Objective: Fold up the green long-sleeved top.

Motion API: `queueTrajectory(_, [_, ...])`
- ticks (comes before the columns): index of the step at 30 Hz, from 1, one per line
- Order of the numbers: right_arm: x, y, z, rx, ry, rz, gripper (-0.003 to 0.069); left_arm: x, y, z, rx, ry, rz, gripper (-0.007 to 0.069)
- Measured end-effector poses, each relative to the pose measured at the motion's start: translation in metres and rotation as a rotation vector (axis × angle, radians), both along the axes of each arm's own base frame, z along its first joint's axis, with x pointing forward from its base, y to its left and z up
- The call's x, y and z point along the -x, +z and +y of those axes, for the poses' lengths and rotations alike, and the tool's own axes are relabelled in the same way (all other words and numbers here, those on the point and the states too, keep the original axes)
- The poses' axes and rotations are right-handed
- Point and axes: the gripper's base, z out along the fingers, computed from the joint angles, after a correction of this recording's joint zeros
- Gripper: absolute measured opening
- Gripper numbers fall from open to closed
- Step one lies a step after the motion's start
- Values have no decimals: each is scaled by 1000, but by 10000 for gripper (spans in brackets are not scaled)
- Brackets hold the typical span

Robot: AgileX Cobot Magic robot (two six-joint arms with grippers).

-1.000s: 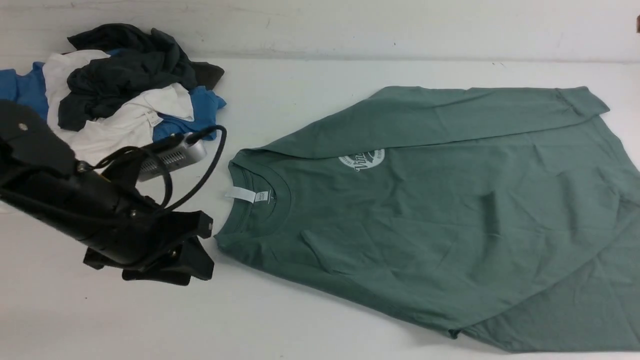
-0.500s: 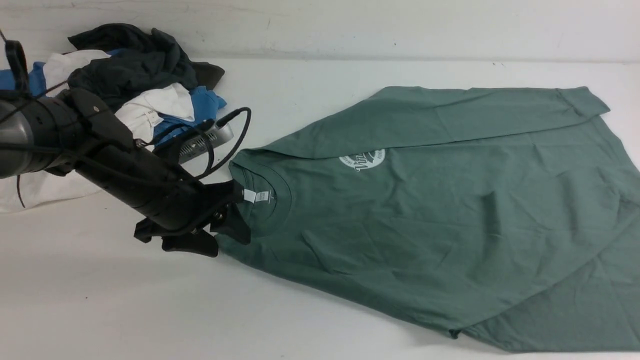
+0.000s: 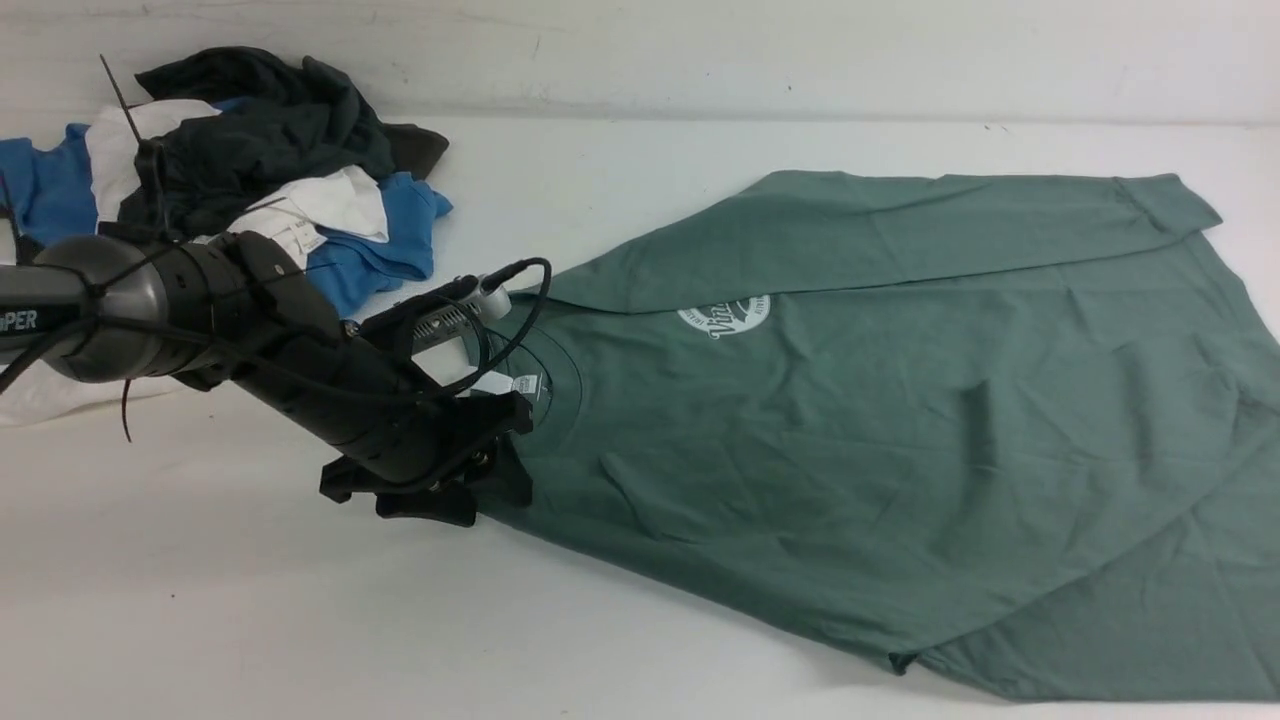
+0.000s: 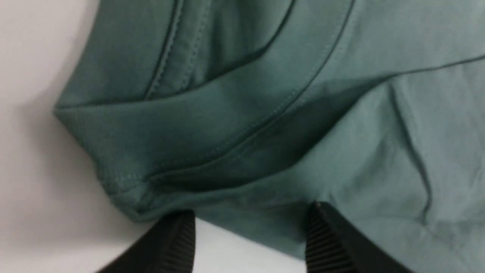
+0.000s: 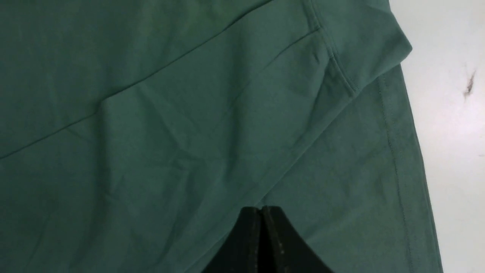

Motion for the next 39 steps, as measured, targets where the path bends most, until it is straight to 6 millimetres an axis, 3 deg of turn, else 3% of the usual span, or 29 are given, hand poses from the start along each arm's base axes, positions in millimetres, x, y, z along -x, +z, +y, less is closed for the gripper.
queueTrajectory(7, [5, 5, 3, -12, 21, -19, -14, -1, -6, 2, -44, -41, 4, 29])
queueTrajectory(9, [11, 8, 4, -7, 26, -27, -14, 2, -4, 4, -65, -74, 10, 18])
queueTrajectory(16, [75, 30, 13, 67, 34, -65, -14, 37, 13, 26, -316, -297, 167, 16])
queueTrajectory(21, [118, 25, 22, 72, 33, -59, -14, 70, 18, 45, -466, -307, 315, 16])
queueTrajectory(24, [130, 18, 26, 50, 34, -42, -14, 77, 19, 51, -519, -296, 340, 16])
queueTrajectory(28, [125, 14, 29, -1, 45, -35, -14, 77, 19, 52, -529, -266, 346, 26])
queueTrajectory(32, [105, 5, 29, -54, 56, -9, -14, 77, 19, 52, -530, -249, 349, 74])
queueTrajectory(39, [20, -20, 18, -150, 36, -22, 2, 77, 19, 53, -540, -232, 360, 301])
